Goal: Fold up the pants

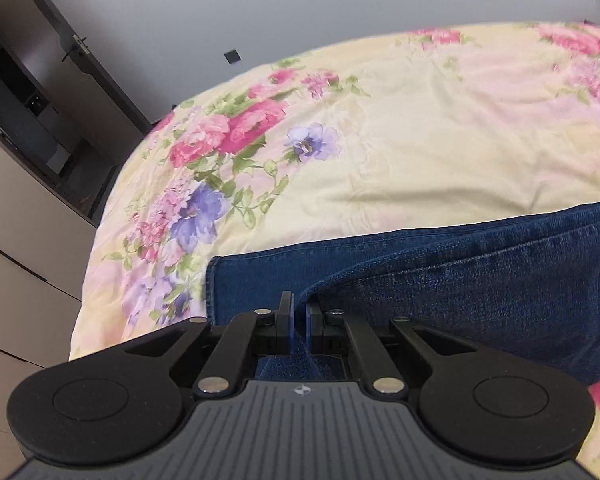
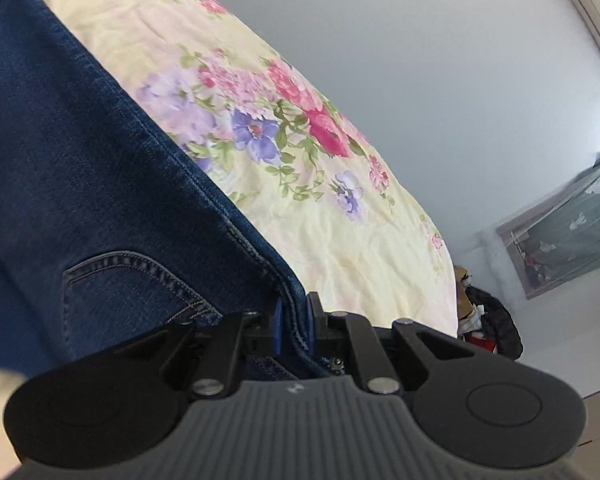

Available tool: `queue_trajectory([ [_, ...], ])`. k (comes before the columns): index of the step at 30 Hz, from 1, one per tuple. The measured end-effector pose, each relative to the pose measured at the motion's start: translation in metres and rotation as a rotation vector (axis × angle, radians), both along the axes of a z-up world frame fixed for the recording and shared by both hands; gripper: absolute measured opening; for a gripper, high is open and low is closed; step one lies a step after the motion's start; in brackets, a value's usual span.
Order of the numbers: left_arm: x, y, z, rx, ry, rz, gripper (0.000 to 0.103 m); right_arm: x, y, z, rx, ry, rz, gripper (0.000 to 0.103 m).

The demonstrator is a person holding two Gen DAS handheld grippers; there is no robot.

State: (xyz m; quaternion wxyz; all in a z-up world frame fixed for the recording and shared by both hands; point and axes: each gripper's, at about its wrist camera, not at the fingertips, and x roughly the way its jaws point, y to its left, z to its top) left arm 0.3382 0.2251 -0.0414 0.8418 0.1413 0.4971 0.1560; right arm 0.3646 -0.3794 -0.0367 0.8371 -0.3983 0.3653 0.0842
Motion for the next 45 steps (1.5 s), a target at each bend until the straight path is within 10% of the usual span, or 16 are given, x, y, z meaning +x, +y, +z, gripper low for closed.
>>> queue_trajectory([
  [14,0.085,0.001,-0.117,0.076,0.200,-0.045,0.017,0.098,0.019,-0.124,-0.016,0.155,-0.056,0.006],
  [19,0.078,0.001,-0.113,0.162,0.172,-0.095,0.058,0.094,0.021,-0.120,-0.039,0.128,-0.073,0.014],
  [21,0.070,0.005,-0.099,0.149,0.135,-0.117,0.078,0.088,0.022,-0.114,-0.062,0.069,-0.089,0.042],
  [29,0.009,0.021,-0.027,-0.013,0.052,-0.168,0.078,0.031,0.035,-0.074,0.140,0.024,-0.170,0.049],
  [35,-0.063,0.006,-0.044,-0.026,0.105,-0.364,0.077,-0.022,0.059,-0.090,0.203,0.111,-0.171,0.049],
  [43,-0.104,-0.014,-0.116,0.283,0.192,-0.552,0.075,-0.045,0.061,-0.099,0.227,0.118,-0.260,0.050],
  [45,-0.103,-0.011,-0.121,0.311,0.191,-0.553,0.051,-0.046,0.060,-0.098,0.210,0.119,-0.271,0.052],
])
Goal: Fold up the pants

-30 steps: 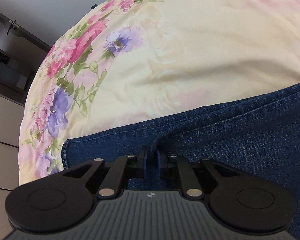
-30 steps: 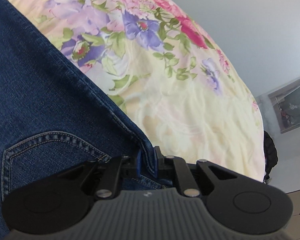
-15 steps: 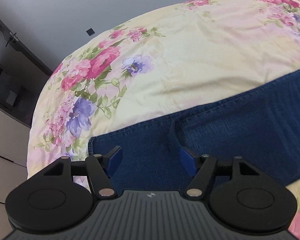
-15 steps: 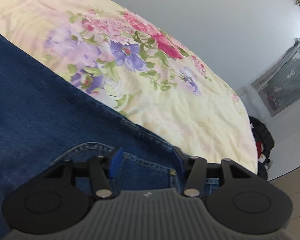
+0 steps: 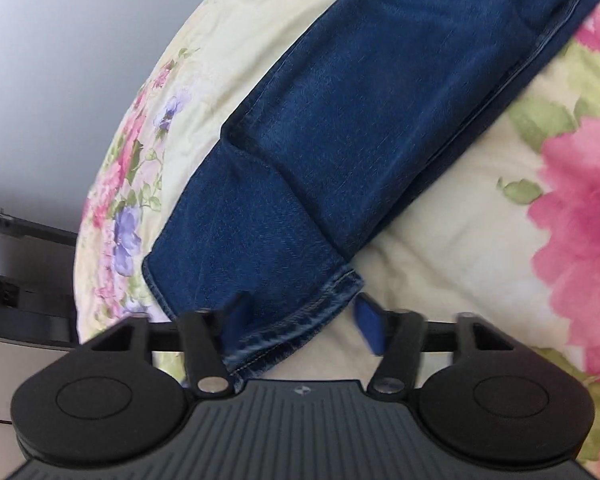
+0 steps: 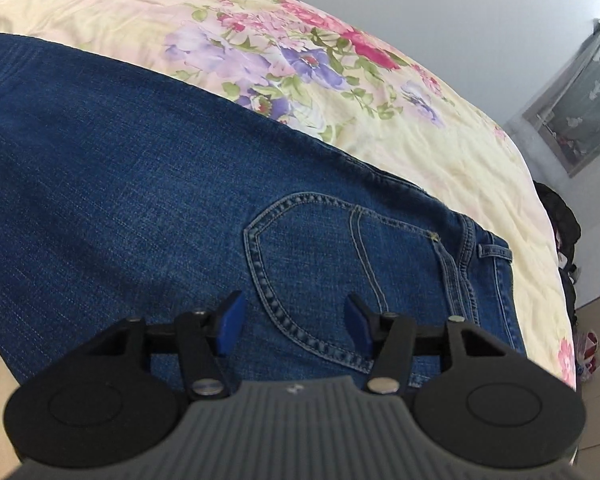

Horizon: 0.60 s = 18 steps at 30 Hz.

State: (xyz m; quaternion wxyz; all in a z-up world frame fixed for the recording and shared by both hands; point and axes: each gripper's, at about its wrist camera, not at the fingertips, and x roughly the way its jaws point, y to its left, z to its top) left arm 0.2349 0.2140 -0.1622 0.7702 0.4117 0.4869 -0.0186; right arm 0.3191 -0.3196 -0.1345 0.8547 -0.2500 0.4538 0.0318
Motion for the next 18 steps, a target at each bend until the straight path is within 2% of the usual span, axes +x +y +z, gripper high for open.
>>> queue_trajectory([
  [1,0.000,0.003,0.005,-0.038,-0.006,0.004,0.042,0.000,-0.001,0.001,-0.009,0.004,-0.006,0.052],
  [2,-0.001,0.006,0.013,-0.084,-0.018,0.011,0.024,0.000,-0.001,0.001,-0.018,0.007,-0.010,0.053],
  [3,0.000,0.010,0.023,-0.121,-0.032,0.022,0.017,0.000,-0.002,0.002,-0.027,0.008,-0.012,0.054],
  [7,0.010,0.036,0.067,-0.261,-0.116,0.100,0.010,0.003,-0.005,0.002,-0.055,0.007,-0.024,0.055],
  [9,0.025,0.054,0.086,-0.308,-0.154,0.174,0.007,0.009,-0.006,0.001,-0.064,0.011,-0.028,0.056],
  [14,0.077,0.105,0.105,-0.327,-0.224,0.356,0.004,0.021,-0.001,0.002,-0.108,-0.023,-0.029,0.056],
  [16,0.096,0.125,0.102,-0.338,-0.228,0.415,0.004,0.026,0.000,0.002,-0.131,-0.039,-0.034,0.056],
  [18,0.116,0.138,0.089,-0.313,-0.220,0.460,0.001,0.031,-0.001,0.000,-0.137,-0.031,-0.047,0.056],
])
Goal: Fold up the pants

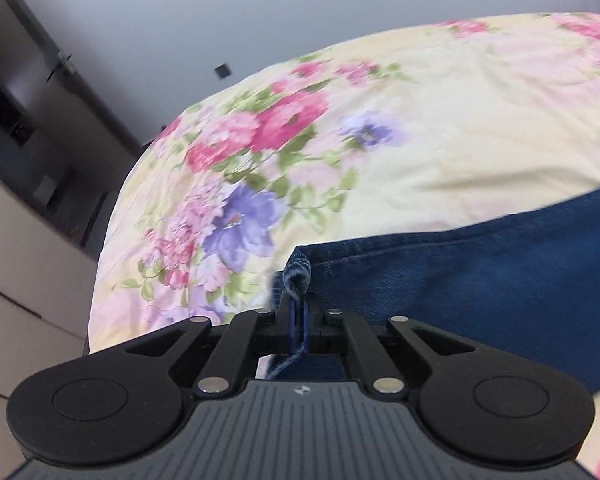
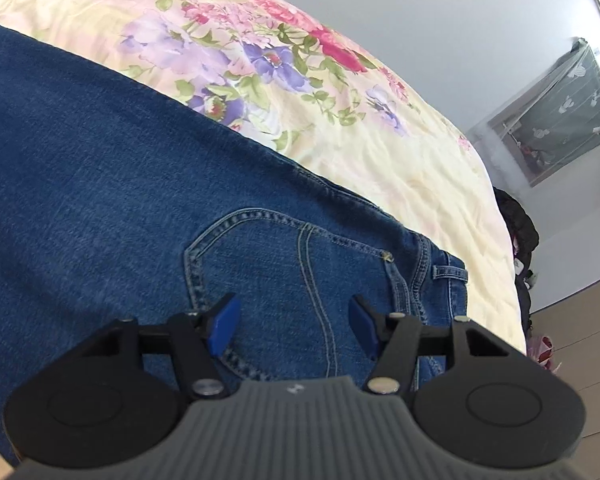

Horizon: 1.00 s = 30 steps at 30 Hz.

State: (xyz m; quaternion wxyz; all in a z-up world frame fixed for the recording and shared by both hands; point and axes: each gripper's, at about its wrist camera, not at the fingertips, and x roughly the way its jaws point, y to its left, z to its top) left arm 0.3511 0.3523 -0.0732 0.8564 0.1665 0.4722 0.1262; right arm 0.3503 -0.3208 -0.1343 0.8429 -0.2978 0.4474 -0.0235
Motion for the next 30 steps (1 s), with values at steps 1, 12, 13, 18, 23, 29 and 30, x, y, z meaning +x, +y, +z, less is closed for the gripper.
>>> queue_trajectory([
  [1,0.010,0.006,-0.009,0.009,0.017,0.025,0.001,0.002,-0.001,-0.002,-0.005,0.005,-0.004,0.056],
  [12,0.034,0.047,-0.073,-0.069,0.043,0.127,0.005,0.012,0.000,-0.018,-0.034,0.024,-0.021,0.056],
  [13,0.035,0.048,-0.075,-0.072,0.036,0.142,0.008,0.012,0.001,-0.019,-0.037,0.025,-0.021,0.056],
  [18,0.028,0.055,-0.057,-0.085,-0.048,0.205,0.033,0.006,0.001,-0.014,-0.035,0.018,-0.020,0.056],
  [23,0.018,0.077,-0.042,-0.352,-0.113,0.288,0.051,0.005,0.001,-0.015,-0.038,0.013,-0.027,0.056],
  [29,0.016,0.085,-0.033,-0.471,-0.182,0.342,0.052,0.000,0.006,-0.016,-0.068,0.013,0.017,0.057],
  [30,0.019,0.086,-0.034,-0.474,-0.164,0.341,0.052,0.001,0.006,-0.016,-0.066,0.014,0.013,0.057],
])
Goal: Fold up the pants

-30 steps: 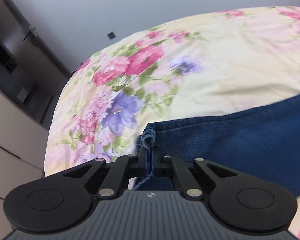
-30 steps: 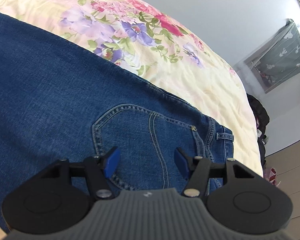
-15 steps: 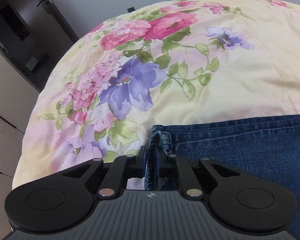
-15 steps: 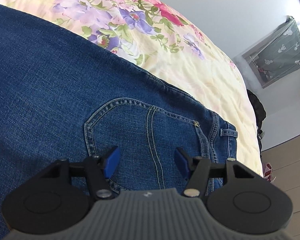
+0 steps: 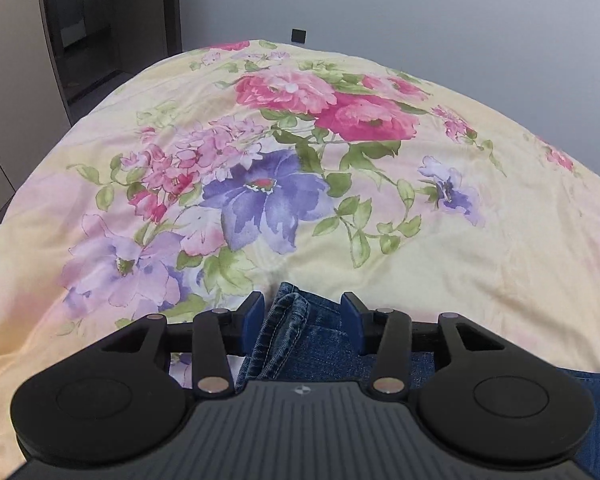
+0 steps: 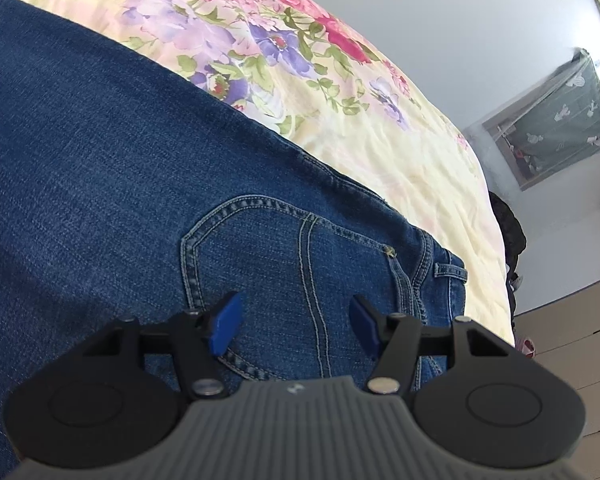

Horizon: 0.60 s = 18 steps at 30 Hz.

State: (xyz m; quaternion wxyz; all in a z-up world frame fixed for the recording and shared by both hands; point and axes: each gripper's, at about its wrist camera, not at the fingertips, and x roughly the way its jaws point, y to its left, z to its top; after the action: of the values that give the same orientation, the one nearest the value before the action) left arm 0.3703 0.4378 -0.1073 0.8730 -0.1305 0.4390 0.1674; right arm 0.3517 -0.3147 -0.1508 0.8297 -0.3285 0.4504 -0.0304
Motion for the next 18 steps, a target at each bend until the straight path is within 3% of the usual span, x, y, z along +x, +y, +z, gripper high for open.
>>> queue_trajectory([
  [2,0.005,-0.001,-0.007,-0.022,0.033,-0.010,0.052,0.003,-0.001,-0.001,0.007,-0.004,-0.013,0.057],
  [4,0.010,-0.005,-0.016,0.006,0.068,-0.014,0.042,0.007,0.000,-0.001,0.010,-0.009,-0.022,0.057],
  [7,0.012,-0.009,-0.030,0.048,0.104,-0.002,0.018,0.009,0.002,-0.002,-0.002,-0.012,-0.012,0.057],
  [8,0.011,-0.010,-0.031,0.045,0.094,0.001,0.005,0.009,0.002,-0.002,-0.003,-0.013,-0.011,0.057],
  [9,0.009,-0.013,-0.029,0.054,0.074,-0.008,0.003,0.009,0.002,-0.002,0.000,-0.013,-0.014,0.057],
  [11,0.007,-0.026,-0.016,0.164,0.022,-0.037,0.003,0.010,0.001,-0.001,0.003,-0.014,-0.019,0.057],
  [14,0.008,-0.030,0.008,0.203,-0.059,-0.062,0.002,0.014,-0.003,-0.003,0.003,-0.016,-0.027,0.057],
  [18,0.027,-0.036,-0.007,0.264,0.039,-0.094,0.002,0.019,-0.009,-0.007,0.045,-0.019,-0.070,0.057],
])
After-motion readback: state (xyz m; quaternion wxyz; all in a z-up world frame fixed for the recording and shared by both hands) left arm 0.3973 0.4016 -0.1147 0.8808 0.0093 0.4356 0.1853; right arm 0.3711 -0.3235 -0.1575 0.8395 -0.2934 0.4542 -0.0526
